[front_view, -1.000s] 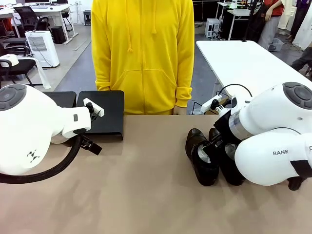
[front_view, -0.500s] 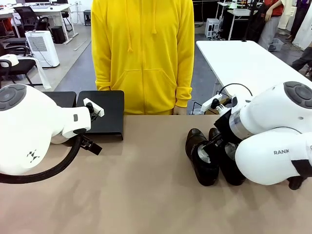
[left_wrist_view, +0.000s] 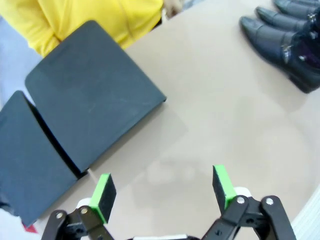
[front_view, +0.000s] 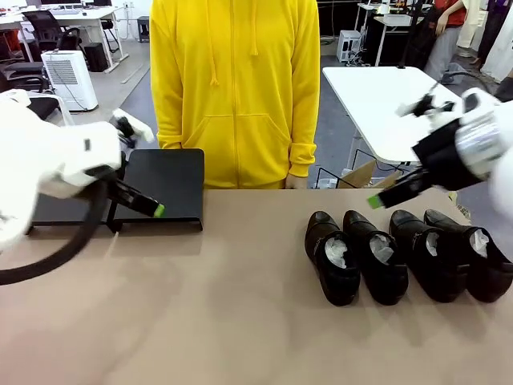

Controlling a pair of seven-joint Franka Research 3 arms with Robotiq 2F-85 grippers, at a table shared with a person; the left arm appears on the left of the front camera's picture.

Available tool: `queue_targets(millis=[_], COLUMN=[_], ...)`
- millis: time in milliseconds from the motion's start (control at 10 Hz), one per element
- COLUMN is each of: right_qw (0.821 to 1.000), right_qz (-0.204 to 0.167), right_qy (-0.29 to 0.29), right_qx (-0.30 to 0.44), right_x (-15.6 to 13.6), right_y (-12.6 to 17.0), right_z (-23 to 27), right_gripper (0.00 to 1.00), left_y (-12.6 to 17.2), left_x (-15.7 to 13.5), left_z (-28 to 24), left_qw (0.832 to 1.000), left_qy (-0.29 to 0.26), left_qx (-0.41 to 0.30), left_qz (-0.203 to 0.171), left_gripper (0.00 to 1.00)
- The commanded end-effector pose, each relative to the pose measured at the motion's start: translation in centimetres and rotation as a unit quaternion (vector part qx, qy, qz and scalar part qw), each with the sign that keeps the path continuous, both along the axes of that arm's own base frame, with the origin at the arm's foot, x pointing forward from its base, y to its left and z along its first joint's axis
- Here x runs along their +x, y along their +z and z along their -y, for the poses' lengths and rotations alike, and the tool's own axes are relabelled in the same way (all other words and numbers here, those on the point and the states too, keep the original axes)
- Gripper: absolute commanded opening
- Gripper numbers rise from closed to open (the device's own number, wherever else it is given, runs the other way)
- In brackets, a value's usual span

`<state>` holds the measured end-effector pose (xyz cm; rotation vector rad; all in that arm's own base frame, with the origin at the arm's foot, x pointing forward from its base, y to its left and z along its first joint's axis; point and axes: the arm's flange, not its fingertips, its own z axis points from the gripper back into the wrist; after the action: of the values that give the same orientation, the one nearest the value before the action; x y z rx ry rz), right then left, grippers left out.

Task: Organize the shoes by placing them on the stand.
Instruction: Pick up one Shoe and place it in the middle of the table.

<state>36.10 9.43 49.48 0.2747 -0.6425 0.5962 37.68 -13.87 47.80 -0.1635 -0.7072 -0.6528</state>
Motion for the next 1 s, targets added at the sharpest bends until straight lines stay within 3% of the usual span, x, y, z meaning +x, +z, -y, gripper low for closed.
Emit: queue_targets(millis=[0, 400, 600, 700, 800, 900], right_qw=[0.996, 0.986, 0.983, 0.981, 0.984, 0.984], right_qz=[-0.063, -0.080, -0.076, -0.094, -0.085, -0.085], right_qy=[0.033, 0.017, 0.006, -0.057, -0.005, -0.005], right_qx=[0.061, 0.149, 0.166, 0.160, 0.155, 0.155], right_x=[-0.7, -3.5, -3.7, -2.7, -4.0, -4.0], right_y=[1.2, 0.4, 0.2, 0.0, 0.3, 0.3], right_z=[6.8, 14.5, 15.4, 15.2, 15.8, 15.8], right_gripper=[1.00, 1.00, 1.00, 1.00, 1.00, 1.00], left_y=[1.5, 2.8, 3.0, 3.1, 4.9, 4.9], left_x=[-3.3, -4.1, -3.8, -3.3, -2.4, -2.4], left_z=[-6.2, -10.9, -10.5, -9.8, -11.4, -11.4], left_qw=[0.997, 0.992, 0.990, 0.988, 0.991, 0.991], left_qy=[-0.053, -0.026, -0.035, -0.030, -0.018, -0.018], left_qx=[-0.058, -0.126, -0.138, -0.148, -0.130, -0.130], left_qz=[-0.022, -0.021, -0.023, -0.022, -0.025, -0.025], left_gripper=[1.00, 1.00, 1.00, 1.00, 1.00, 1.00])
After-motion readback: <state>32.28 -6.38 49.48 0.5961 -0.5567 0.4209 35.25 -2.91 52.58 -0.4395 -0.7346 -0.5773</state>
